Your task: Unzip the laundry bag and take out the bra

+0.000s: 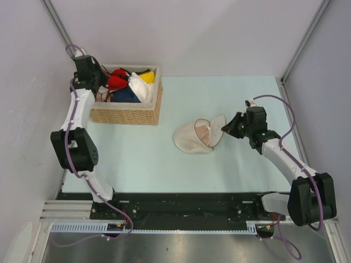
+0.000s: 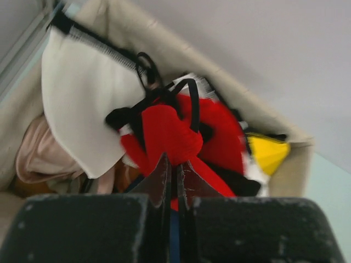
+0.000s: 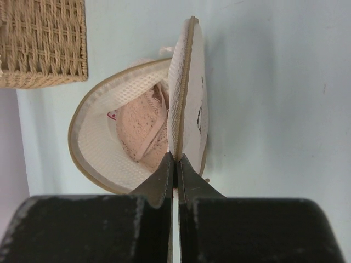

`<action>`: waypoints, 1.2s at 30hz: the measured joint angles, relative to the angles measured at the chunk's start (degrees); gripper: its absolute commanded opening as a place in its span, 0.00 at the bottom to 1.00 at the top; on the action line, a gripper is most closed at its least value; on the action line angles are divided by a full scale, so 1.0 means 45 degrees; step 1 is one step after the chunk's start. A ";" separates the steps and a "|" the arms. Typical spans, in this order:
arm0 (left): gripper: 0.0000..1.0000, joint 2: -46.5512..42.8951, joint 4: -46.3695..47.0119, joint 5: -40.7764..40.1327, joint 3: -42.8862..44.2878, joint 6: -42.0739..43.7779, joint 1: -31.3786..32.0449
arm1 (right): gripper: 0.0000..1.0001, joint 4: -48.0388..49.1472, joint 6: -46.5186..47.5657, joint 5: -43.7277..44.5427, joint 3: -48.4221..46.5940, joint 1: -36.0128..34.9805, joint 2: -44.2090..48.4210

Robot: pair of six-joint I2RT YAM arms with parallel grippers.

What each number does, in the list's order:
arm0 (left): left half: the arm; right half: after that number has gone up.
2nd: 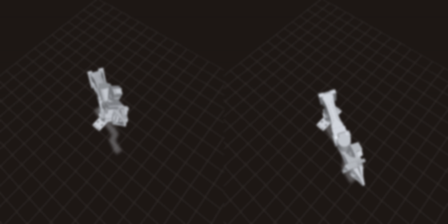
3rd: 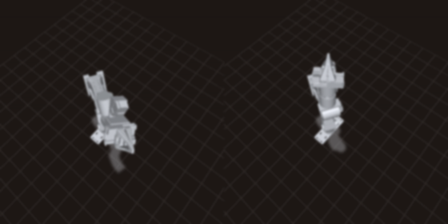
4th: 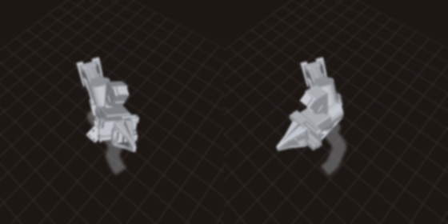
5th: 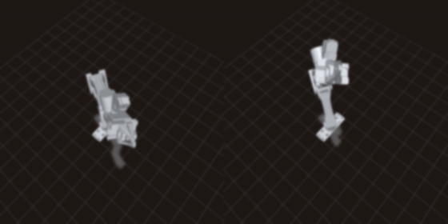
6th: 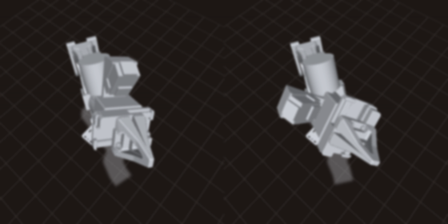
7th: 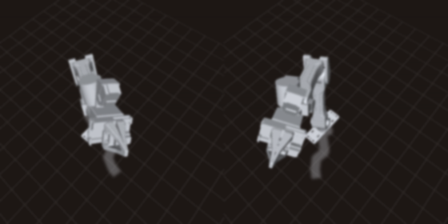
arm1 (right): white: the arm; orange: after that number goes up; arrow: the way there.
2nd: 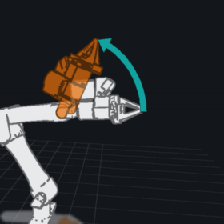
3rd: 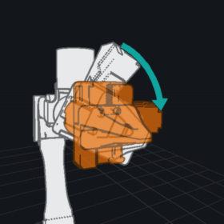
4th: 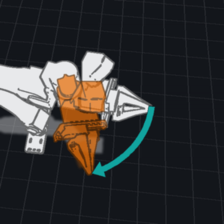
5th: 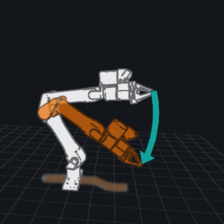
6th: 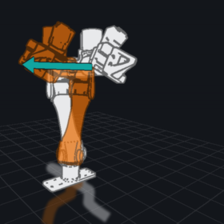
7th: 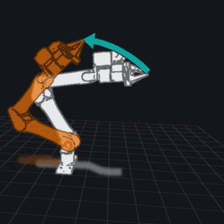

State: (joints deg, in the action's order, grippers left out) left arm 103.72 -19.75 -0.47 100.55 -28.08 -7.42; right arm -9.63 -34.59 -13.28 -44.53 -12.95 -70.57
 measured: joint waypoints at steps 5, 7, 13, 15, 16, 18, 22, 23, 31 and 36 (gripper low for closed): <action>0.01 0.0136 0.1141 -0.0495 -0.2754 -0.0141 -0.0010 | 0.00 0.0223 0.0024 -0.0170 -0.0209 0.0015 -0.0180; 0.11 0.0461 0.1336 -0.0481 -0.3211 -0.0248 -0.0034 | 0.00 0.0204 0.0024 -0.0175 -0.0228 0.0015 -0.0175; 0.87 0.0665 0.1511 -0.0058 -0.3245 -0.0398 -0.0058 | 0.00 -0.0350 0.0165 -0.0010 -0.0233 -0.0053 0.0602; 0.99 0.0199 0.1506 0.0151 -0.3444 -0.0568 -0.0010 | 0.00 -0.0607 0.0272 0.0185 -0.0238 -0.0155 0.1253; 1.00 -0.0233 0.1443 0.0155 -0.3623 -0.0563 0.0073 | 0.00 -0.0699 0.0316 0.0228 -0.0243 -0.0238 0.1583; 1.00 -0.1423 0.0957 -0.0015 -0.4017 -0.0457 0.0277 | 0.00 -0.0797 0.0408 0.0335 -0.0257 -0.0437 0.2118; 1.00 -0.4653 0.0345 -0.0515 -0.4464 -0.0262 0.1049 | 0.00 -0.0986 0.0457 0.0612 -0.0277 -0.1098 0.2837; 1.00 -0.5450 0.0335 -0.0578 -0.4464 -0.0160 0.1384 | 0.00 -0.1005 0.0457 0.0695 -0.0277 -0.1307 0.2934; 1.00 -0.8097 -0.0500 -0.0549 -0.4478 0.0549 0.5304 | 0.00 -0.1064 0.0457 0.1083 -0.0282 -0.2501 0.3060; 0.96 -0.7227 -0.0549 0.0253 -0.5668 0.0588 0.8437 | 0.00 -0.1069 0.0452 0.1224 -0.0277 -0.2637 0.3079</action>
State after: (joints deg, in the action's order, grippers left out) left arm 71.20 -22.22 0.67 75.05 -25.43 30.55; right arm -14.44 -32.56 -7.77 -45.78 -24.82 -56.71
